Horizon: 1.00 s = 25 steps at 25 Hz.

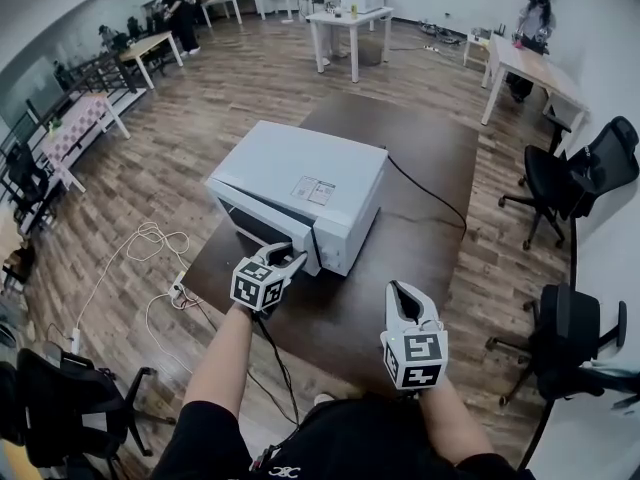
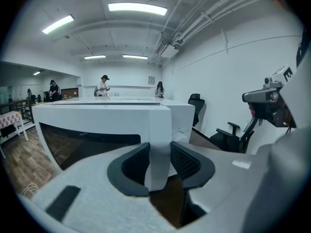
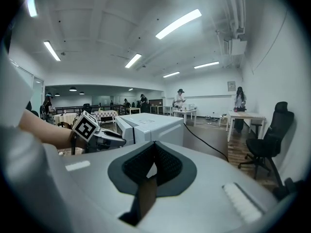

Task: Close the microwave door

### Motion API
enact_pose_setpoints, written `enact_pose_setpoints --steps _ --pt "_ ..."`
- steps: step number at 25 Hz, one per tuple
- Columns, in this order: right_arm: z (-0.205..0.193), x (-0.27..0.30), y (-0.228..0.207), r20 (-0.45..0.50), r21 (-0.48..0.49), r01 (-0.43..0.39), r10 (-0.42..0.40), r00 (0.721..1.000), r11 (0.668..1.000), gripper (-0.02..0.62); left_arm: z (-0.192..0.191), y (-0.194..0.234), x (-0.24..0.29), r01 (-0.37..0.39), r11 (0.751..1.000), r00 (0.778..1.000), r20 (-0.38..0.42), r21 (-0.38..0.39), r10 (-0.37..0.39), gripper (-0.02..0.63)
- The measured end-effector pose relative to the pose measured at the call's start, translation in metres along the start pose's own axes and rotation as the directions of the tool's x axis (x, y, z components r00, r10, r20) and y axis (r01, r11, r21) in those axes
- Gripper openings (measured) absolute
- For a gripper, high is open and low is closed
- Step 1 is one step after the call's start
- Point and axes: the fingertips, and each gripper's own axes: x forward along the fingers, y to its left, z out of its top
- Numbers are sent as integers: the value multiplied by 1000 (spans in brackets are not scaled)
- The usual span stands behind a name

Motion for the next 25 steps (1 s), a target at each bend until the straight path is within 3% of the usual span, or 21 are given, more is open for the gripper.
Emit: enact_pose_setpoints --steps 20,25 --pt "-5 9 -22 -18 13 1 0 1000 1000 9 12 4 21 -26 1000 1000 17 -18 26 146" --pt "-4 10 -19 -21 13 -7 7 1000 1000 9 16 7 28 -69 997 998 11 -25 69 146"
